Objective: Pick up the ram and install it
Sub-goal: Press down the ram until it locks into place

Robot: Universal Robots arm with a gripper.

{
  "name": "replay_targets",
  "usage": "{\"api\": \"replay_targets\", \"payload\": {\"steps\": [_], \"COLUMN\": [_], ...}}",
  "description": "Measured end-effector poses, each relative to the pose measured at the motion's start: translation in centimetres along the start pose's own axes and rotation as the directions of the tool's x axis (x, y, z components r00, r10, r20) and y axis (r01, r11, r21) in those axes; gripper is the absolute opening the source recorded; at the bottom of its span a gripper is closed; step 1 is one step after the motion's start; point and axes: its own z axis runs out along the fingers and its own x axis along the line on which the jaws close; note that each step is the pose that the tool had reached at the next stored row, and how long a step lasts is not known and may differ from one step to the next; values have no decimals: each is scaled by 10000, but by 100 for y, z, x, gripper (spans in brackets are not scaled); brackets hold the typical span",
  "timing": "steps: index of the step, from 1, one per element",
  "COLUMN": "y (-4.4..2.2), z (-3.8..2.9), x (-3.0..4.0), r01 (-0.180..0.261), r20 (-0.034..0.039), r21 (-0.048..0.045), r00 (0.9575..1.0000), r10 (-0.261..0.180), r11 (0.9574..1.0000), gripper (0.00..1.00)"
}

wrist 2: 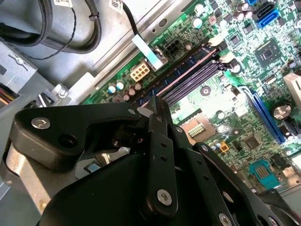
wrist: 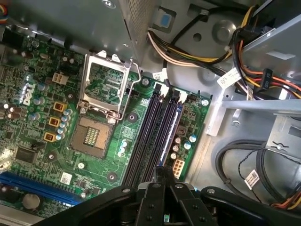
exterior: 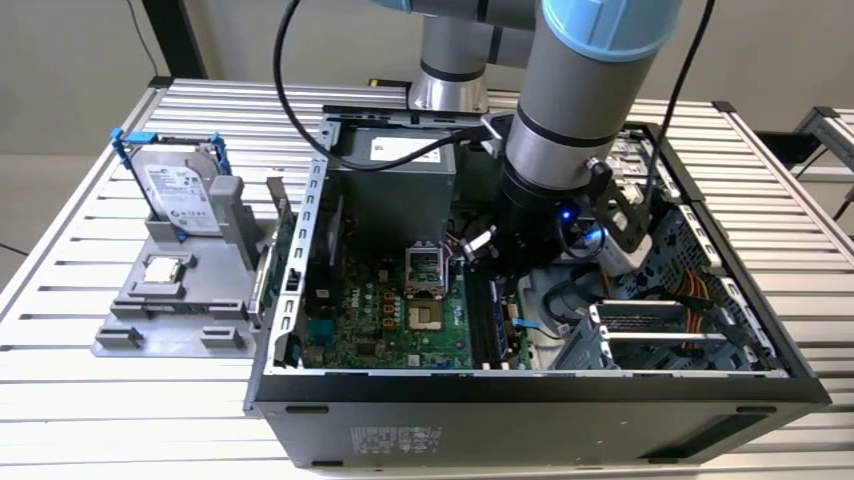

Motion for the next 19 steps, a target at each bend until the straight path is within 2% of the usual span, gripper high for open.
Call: {"api": "replay_targets", "payload": {"steps": [10, 15, 19], "y": [1, 1, 1], "z": [0, 0, 0], "x": [2, 2, 2], "r01": [88, 401, 409], "r20": [0, 0, 0], "r21": [0, -2, -2], "r00": [10000, 9992, 9992], "r10": [-88, -401, -409], "r11": [10000, 9992, 9992], "gripper": [0, 0, 0]}}
